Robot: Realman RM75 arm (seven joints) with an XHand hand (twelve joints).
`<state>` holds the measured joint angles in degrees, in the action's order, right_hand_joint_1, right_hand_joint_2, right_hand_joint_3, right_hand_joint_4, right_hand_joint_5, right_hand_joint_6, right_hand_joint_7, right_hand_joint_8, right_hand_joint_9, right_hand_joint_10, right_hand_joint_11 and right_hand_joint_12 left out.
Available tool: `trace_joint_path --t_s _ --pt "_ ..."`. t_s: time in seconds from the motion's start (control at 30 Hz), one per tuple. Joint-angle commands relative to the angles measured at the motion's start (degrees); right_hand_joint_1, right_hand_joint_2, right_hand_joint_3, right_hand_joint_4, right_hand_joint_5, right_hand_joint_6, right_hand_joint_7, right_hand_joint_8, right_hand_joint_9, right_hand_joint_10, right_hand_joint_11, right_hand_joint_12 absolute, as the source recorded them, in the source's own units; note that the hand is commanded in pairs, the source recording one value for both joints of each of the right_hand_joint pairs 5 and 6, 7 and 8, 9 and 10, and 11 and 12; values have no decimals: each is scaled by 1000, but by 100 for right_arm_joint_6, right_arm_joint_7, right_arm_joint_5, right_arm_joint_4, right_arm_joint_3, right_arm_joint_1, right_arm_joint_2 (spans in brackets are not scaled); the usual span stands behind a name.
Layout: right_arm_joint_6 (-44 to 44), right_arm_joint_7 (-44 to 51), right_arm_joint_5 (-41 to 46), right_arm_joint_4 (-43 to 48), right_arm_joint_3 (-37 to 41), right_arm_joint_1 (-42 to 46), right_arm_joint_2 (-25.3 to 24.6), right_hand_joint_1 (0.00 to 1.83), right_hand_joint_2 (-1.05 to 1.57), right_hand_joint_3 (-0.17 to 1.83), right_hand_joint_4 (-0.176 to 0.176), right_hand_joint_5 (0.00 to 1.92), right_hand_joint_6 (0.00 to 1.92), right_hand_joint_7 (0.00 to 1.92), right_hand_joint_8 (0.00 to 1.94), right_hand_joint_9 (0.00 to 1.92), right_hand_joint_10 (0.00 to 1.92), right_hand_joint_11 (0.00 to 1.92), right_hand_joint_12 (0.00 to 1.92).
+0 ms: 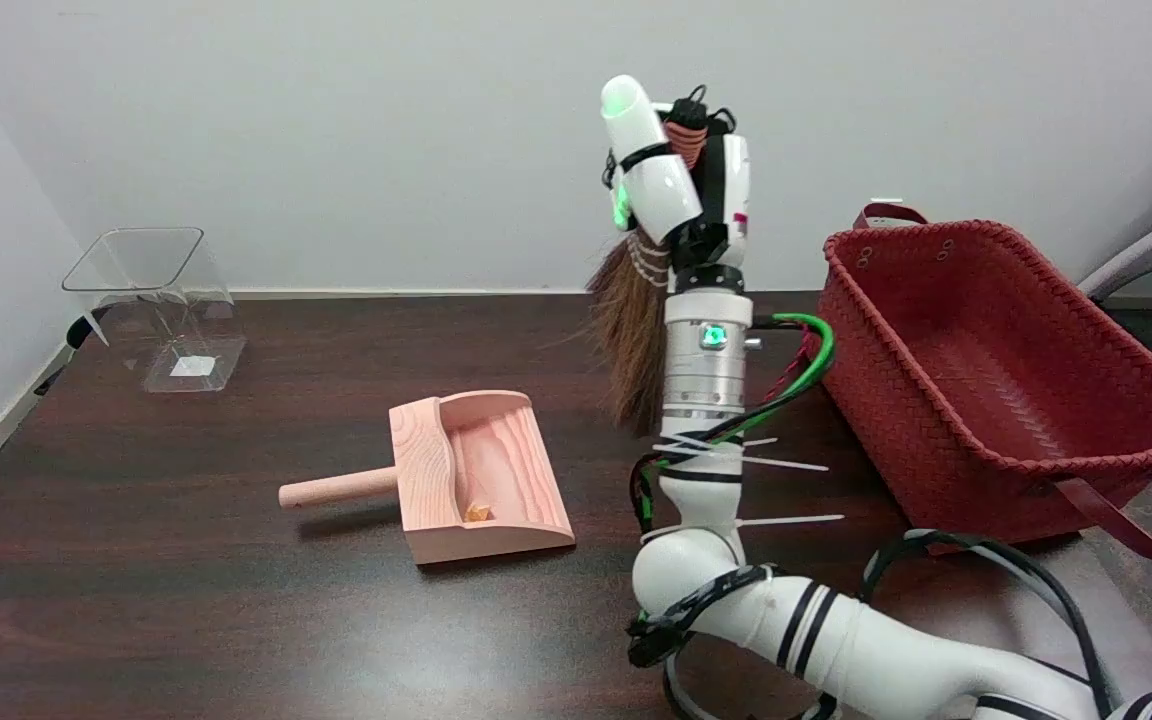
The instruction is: Place the broom into the brown storage basket.
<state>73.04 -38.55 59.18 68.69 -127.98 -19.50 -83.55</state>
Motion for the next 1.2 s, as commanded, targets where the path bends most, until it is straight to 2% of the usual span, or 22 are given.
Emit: trace_joint_path --t_s 0.03,0.3,0.53,0.9,1.2 --pt "-420 406 21 1145 554 214 946 779 1571 183 0 1920 1920 1920 1920 1920 1920 1920 1920" --pt "-923 995 132 2092 1500 750 1776 799 1571 332 0 1920 1920 1920 1920 1920 1920 1920 1920" --pt "-1395 1057 229 2368 2603 1291 2204 803 1571 431 0 1920 1920 1920 1920 1920 1920 1920 1920" --pt "-2023 1017 132 2046 3372 1368 2429 795 1544 563 0 1920 1920 1920 1920 1920 1920 1920 1920" --pt "-2128 1005 -51 1662 3558 1381 2773 823 1450 578 0 1920 1920 1920 1920 1920 1920 1920 1920"
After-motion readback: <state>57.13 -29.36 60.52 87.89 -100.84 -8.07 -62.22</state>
